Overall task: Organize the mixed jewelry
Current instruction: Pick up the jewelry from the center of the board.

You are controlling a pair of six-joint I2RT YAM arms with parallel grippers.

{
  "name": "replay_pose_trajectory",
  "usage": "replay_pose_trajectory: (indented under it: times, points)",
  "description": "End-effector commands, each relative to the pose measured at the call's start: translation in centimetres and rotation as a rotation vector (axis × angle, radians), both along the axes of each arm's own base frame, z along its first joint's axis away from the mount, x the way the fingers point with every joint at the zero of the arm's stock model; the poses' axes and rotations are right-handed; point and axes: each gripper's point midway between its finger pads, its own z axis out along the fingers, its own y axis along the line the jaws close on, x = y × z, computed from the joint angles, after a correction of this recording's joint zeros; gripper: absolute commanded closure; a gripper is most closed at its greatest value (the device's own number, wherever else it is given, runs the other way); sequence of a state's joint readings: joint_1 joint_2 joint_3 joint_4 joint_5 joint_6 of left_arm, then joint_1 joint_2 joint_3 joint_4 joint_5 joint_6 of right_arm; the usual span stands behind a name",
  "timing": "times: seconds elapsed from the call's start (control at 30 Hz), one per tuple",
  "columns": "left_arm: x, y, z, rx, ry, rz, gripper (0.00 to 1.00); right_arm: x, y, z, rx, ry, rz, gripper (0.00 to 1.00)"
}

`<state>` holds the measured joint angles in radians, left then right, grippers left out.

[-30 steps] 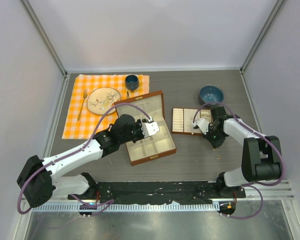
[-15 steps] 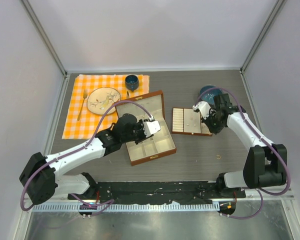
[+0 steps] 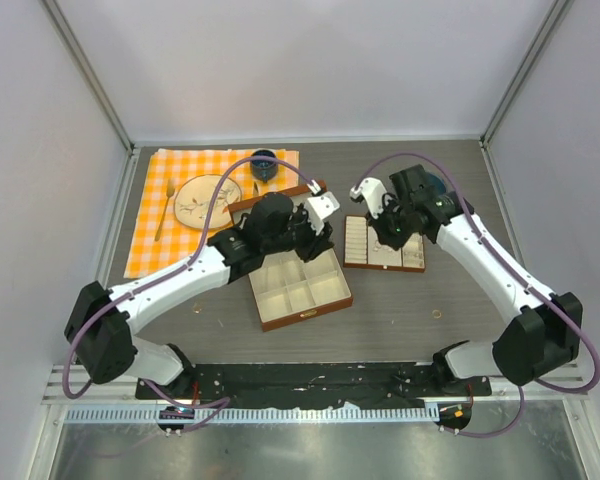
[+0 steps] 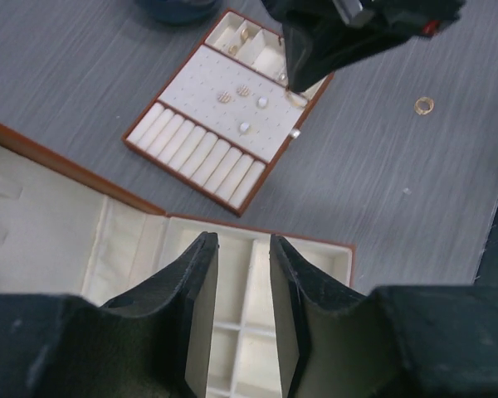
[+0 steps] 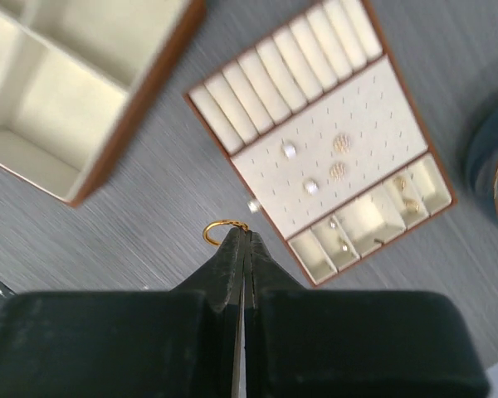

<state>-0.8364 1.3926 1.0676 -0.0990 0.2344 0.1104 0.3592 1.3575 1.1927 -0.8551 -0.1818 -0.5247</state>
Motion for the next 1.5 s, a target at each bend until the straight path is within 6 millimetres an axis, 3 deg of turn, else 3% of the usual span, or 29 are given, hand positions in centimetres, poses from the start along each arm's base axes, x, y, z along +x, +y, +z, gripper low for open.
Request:
replay_pose_trajectory:
  times: [0.0, 0.13, 0.47, 0.9, 1.17, 1.47]
  points:
    - [-0.6, -2.5, 2.4, -0.15, 0.172, 0.026, 0.63, 2.1, 3.0, 3.9, 0.11, -0.072, -0.059, 0.99]
    - [-0.2, -3.1, 2.8, -0.196, 0.209, 0.056, 0.6, 3.6, 4.2, 6.3, 0.169, -0.108, -0.094, 0.99]
    - [0.8, -4.4, 3.4, -0.224, 0.232, 0.072, 0.5, 4.7, 6.5, 8.5, 0.316, -0.105, -0.155, 0.99]
    - [3.1, -5.6, 4.0, -0.223, 0.27, 0.156, 0.46, 3.9, 8.1, 9.3, 0.412, -0.056, -0.141, 0.99]
    - [4.3, -5.2, 3.3, -0.199, 0.242, 0.207, 0.46, 3.5, 8.3, 9.6, 0.435, -0.055, -0.141, 0.99]
    - [4.8, -5.6, 3.9, -0.203, 0.247, 0.199, 0.5, 3.1, 8.1, 9.6, 0.436, -0.054, -0.138, 0.99]
